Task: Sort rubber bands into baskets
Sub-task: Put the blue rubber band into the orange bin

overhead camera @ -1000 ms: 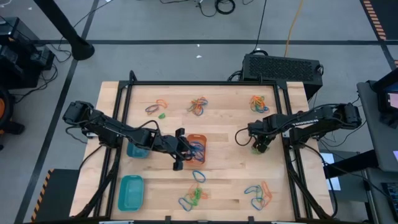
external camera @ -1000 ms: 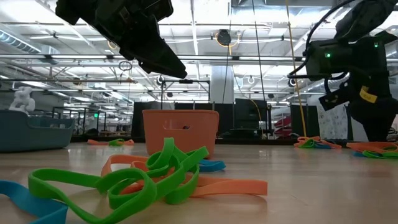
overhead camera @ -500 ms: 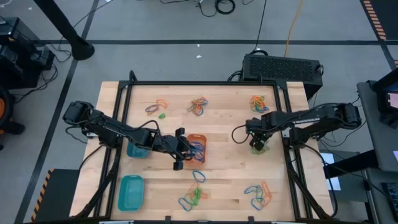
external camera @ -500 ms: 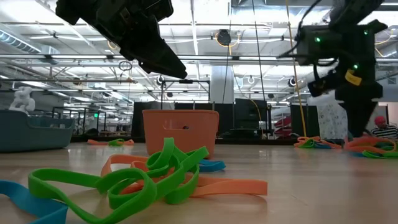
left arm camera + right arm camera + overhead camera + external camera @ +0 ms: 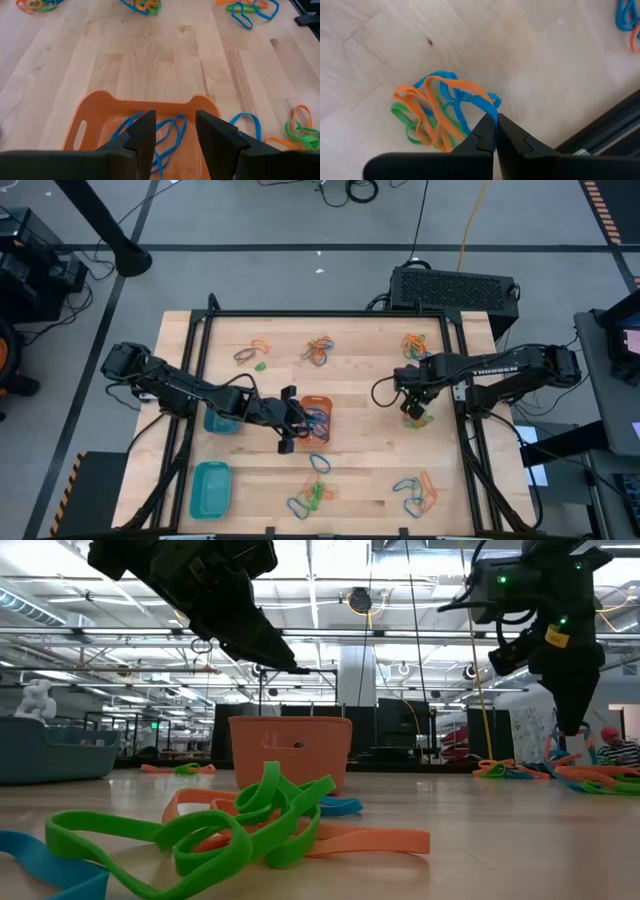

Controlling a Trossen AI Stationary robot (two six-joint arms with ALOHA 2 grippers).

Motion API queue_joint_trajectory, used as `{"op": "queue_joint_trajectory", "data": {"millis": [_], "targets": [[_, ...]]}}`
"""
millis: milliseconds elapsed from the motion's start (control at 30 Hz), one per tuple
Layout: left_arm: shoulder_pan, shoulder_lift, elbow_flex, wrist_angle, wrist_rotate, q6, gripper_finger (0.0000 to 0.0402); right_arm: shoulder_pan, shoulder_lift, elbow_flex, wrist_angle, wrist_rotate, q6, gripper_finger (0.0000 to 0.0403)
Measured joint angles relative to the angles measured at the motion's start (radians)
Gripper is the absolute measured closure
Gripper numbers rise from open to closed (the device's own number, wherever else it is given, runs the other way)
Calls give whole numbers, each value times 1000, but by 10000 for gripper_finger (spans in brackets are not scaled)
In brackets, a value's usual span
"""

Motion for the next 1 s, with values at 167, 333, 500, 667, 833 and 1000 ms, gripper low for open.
{"op": "queue_joint_trajectory", "data": {"millis": [167,333,500,667,833,1000], "targets": [[0,0,0,0,0,-1,256,19,0,0,0,-19,14,388],[0,0,0,0,0,-1,256,48,0,0,3,-24,51,381],[0,0,0,0,0,-1,256,65,0,0,4,-16,51,365],[0,0,0,0,0,-2,256,76,0,0,5,-15,51,346],[0,0,0,0,0,-2,256,76,0,0,8,-11,39,340],[0,0,0,0,0,-2,256,75,0,-15,108,83,78,339]]}}
